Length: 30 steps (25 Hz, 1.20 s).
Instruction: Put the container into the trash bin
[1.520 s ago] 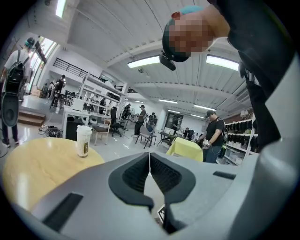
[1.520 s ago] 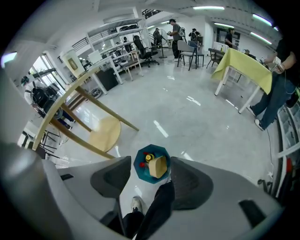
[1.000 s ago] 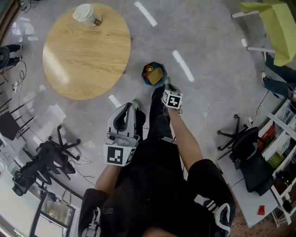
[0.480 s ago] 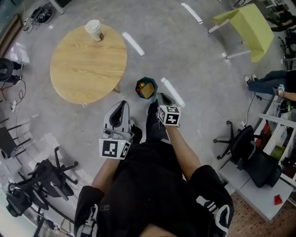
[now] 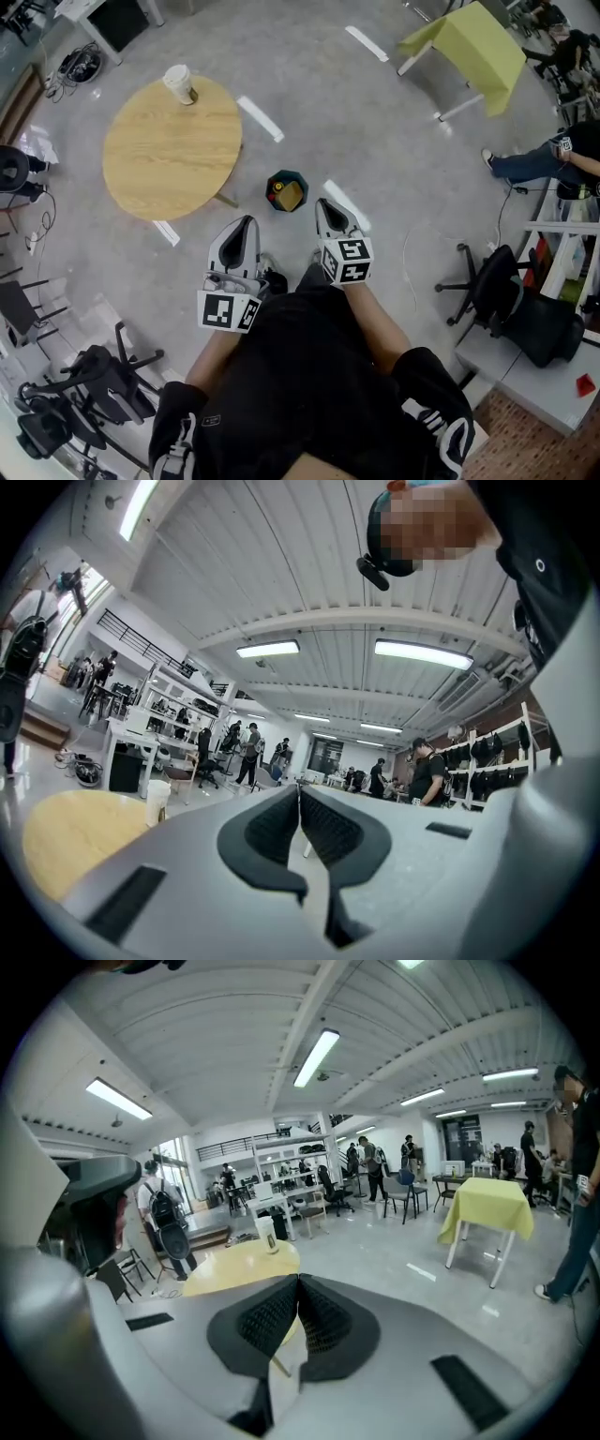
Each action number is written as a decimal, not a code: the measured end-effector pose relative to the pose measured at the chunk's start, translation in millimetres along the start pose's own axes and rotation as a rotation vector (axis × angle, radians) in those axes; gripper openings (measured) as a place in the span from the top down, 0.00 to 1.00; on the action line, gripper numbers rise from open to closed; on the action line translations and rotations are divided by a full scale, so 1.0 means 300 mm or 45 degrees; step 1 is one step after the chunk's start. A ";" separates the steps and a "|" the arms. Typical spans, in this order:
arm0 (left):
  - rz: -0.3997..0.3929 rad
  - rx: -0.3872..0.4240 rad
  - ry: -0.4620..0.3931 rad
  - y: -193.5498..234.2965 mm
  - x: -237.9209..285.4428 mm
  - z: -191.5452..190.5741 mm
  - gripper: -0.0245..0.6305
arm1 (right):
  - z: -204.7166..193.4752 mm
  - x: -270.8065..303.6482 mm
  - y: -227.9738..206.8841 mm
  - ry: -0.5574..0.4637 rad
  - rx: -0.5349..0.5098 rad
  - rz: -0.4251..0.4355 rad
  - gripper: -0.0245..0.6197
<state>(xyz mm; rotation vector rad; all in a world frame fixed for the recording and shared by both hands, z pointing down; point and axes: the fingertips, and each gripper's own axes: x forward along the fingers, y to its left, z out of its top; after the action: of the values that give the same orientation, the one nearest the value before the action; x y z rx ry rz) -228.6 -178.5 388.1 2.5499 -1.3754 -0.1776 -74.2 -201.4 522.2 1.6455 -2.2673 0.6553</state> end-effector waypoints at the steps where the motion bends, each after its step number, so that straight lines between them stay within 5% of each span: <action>1: 0.005 0.002 -0.004 -0.018 0.001 0.001 0.94 | 0.014 -0.027 -0.003 -0.021 -0.006 0.008 0.92; 16: 0.132 0.083 -0.031 -0.211 -0.012 -0.003 0.94 | 0.153 -0.322 -0.058 -0.226 -0.116 0.092 0.92; 30: 0.170 0.085 -0.034 -0.239 -0.004 -0.021 0.94 | 0.142 -0.323 -0.059 -0.212 -0.144 0.174 0.92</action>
<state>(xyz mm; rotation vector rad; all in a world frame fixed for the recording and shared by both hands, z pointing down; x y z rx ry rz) -170.2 -138.7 375.3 2.5059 -1.5807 -0.1446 -24.2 -147.3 444.3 1.5558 -2.5016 0.4241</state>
